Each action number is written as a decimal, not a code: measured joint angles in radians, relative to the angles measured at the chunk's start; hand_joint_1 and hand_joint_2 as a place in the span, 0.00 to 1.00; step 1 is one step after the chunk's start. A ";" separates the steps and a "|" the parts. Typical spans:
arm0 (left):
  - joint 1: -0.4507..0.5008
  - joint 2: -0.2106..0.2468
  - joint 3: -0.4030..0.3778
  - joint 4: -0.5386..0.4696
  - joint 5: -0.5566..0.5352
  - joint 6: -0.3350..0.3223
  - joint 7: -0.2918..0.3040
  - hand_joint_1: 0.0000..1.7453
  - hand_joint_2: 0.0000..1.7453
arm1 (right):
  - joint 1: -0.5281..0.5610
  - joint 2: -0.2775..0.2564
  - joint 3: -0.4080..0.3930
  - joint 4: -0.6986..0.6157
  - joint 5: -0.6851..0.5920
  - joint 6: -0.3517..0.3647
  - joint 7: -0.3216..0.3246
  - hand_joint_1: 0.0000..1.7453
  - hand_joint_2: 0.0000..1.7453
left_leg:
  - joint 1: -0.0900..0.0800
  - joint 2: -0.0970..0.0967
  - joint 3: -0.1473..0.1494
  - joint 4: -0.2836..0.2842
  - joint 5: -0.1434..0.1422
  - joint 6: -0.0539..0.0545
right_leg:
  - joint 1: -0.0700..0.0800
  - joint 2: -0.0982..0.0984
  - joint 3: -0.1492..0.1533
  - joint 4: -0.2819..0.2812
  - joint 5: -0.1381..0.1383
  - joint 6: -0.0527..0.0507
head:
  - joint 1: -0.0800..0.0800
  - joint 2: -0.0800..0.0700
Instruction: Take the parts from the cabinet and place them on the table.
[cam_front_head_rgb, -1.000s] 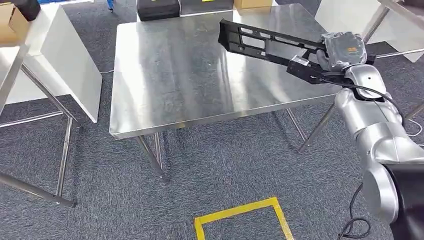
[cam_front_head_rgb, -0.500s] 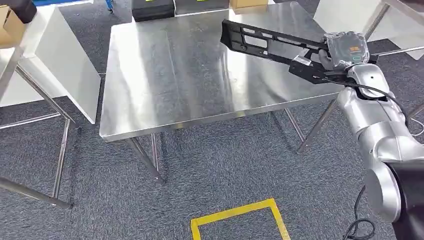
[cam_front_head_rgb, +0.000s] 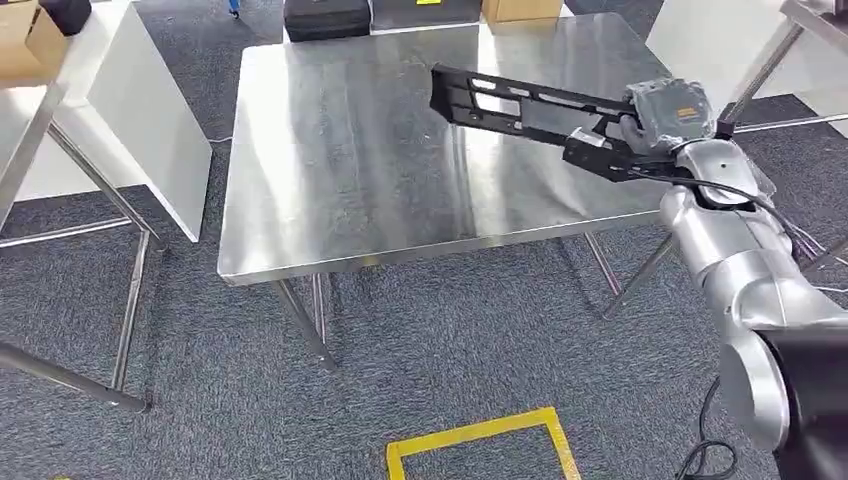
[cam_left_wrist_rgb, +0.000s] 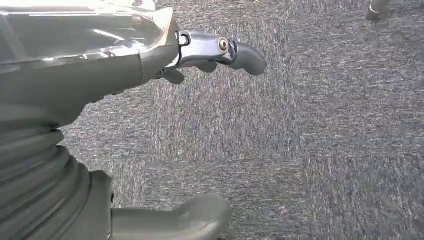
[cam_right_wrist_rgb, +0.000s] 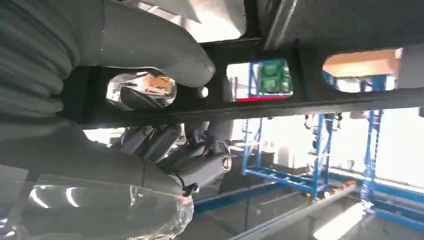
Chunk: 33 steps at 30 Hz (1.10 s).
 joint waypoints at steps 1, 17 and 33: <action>-0.003 0.000 0.000 0.000 0.000 0.000 0.000 0.00 1.00 | 0.003 0.009 0.001 0.000 0.000 -0.007 0.001 1.00 1.00 | -0.007 -0.003 -0.010 0.019 -0.010 -0.007 | 0.011 0.006 0.014 -0.003 -0.003 -0.012 | 0.000 0.000; -0.001 0.004 0.001 0.000 -0.002 0.000 0.002 0.00 1.00 | 0.032 0.068 0.005 0.002 0.005 -0.013 0.004 1.00 1.00 | 0.013 0.011 -0.039 0.031 0.012 -0.034 | 0.011 0.002 0.044 -0.004 -0.028 -0.055 | -0.014 0.000; -0.002 -0.006 0.014 0.000 -0.002 0.019 -0.008 0.00 1.00 | 0.075 0.093 0.010 0.006 0.023 -0.029 0.008 1.00 1.00 | -0.010 -0.010 -0.007 0.014 -0.018 -0.001 | 0.027 0.001 0.010 -0.014 -0.001 -0.043 | -0.005 0.000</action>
